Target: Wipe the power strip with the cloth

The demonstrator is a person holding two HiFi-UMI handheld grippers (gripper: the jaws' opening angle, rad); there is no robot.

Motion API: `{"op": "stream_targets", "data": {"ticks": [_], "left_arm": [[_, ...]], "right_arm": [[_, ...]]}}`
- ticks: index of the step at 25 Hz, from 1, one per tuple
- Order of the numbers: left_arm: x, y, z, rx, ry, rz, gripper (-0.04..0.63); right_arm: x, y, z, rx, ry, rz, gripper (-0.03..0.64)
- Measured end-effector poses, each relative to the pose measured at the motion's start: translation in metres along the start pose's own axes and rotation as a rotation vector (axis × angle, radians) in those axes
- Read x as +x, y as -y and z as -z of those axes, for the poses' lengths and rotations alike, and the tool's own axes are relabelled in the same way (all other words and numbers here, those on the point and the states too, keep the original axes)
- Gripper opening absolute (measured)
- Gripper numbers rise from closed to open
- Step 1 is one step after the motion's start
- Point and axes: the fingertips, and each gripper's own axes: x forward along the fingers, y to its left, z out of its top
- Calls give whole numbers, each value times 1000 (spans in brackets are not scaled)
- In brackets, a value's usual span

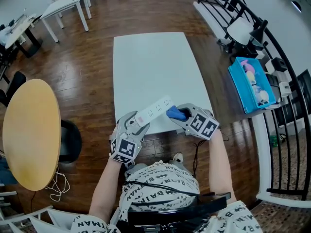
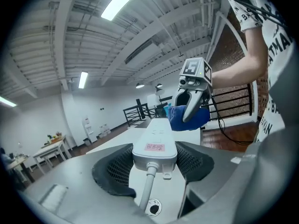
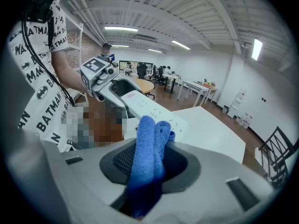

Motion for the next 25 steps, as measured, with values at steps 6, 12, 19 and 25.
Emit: {"op": "stream_targets", "data": {"ticks": [6,12,19,25], "left_arm": [[11,-1,-3,-43,0,-33,285],[19,0,-6,-58,1,-52,285],[18,0,10,-64,-3,-16,285],[38,11,58,-77,-72,116,284]], "right_arm": [[16,-21,-24,8,56,-39,135],[26,-34,-35,26,85,-65,135],[43,-51,-39,49,89,-86,135],[29,-43,-3,138,69,-54,135]]}}
